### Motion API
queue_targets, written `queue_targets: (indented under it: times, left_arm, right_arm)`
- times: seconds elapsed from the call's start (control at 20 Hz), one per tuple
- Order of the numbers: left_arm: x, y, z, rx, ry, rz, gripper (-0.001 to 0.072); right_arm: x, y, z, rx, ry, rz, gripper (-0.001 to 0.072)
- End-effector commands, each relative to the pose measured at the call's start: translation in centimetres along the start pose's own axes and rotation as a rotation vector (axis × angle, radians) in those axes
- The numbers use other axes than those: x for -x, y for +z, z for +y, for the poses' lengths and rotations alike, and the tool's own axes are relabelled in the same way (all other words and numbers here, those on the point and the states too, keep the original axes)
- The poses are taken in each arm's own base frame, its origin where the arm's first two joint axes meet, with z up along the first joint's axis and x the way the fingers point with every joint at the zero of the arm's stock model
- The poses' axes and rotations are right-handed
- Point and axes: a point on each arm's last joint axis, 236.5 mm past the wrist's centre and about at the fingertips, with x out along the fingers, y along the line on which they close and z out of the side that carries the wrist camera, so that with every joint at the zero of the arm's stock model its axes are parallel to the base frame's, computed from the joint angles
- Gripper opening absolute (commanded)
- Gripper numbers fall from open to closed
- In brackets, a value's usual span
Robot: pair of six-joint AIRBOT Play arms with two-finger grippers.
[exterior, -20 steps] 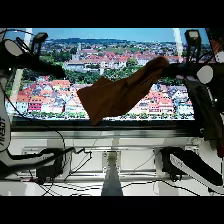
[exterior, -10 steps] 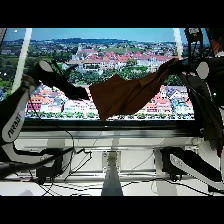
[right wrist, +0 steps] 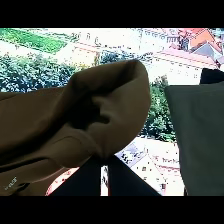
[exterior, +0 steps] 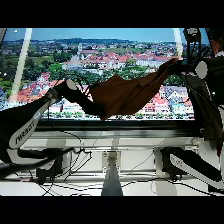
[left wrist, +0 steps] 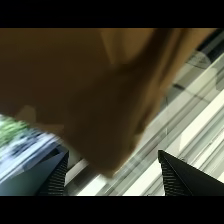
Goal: Fold the clothes and pants, and hang the long-sleeved shirts on hangers.
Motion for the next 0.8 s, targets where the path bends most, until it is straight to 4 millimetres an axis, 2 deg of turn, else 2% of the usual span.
queue_targets:
  times: [0.0, 0.05, 0.1, 0.15, 0.2, 0.3, 0.4, 0.5, 0.55, 0.6, 0.65, 0.75]
  left_arm:
    - [-1.7, 1.2, -0.4, -0.054, 0.056, -0.047, 0.0601]
    - [-1.9, 1.6, -0.4, -0.059, 0.066, -0.065, 0.0598]
    - [-1.9, 1.8, -0.4, -0.061, 0.07, -0.074, 0.0497]
    - [-1.9, 1.8, -0.4, -0.06, 0.07, -0.075, 0.0319]
    - [-1.8, 1.7, -0.3, -0.058, 0.067, -0.07, 0.0201]
    - [-1.6, 0.8, -0.6, -0.068, 0.046, -0.033, 0.0026]
    - [-1.3, -0.5, -1.4, -0.124, 0.001, 0.023, 0.0015]
    - [0.2, -0.5, -3.8, -0.155, -0.122, 0.03, 0.0015]
    - [1.6, 0.4, -5.8, -0.157, -0.219, -0.011, 0.0015]
    - [4.0, 2.2, -8.3, -0.163, -0.35, -0.093, 0.0015]
    - [7.3, 4.3, -10.8, -0.169, -0.485, -0.198, 0.0015]
    - [17.4, 8.4, -14.5, -0.201, -0.762, -0.486, 0.0014]
  right_arm:
    - [0.0, 0.0, 0.2, -0.005, 0.008, 0.0, 0.0014]
    - [0.0, 0.0, 0.3, -0.008, 0.012, 0.0, 0.0014]
    - [0.0, 0.0, 0.4, -0.012, 0.018, 0.001, 0.0014]
    - [0.0, 0.0, 0.5, -0.013, 0.019, 0.001, 0.0014]
    - [0.0, 0.0, 0.5, -0.013, 0.019, 0.001, 0.0014]
    - [0.0, 0.0, 0.5, -0.013, 0.019, -0.001, 0.0014]
    - [0.0, 0.0, 0.5, -0.012, 0.018, -0.001, 0.0014]
    - [0.1, 0.1, 0.4, -0.012, 0.017, -0.003, 0.0014]
    - [0.2, 0.2, 0.3, -0.009, 0.013, -0.008, 0.0014]
    - [0.3, 0.3, -0.1, -0.002, 0.0, -0.012, 0.0014]
    - [0.5, 0.5, -0.4, 0.005, -0.015, -0.017, 0.0014]
    - [1.5, 1.2, -1.1, 0.011, -0.036, -0.046, 0.0014]
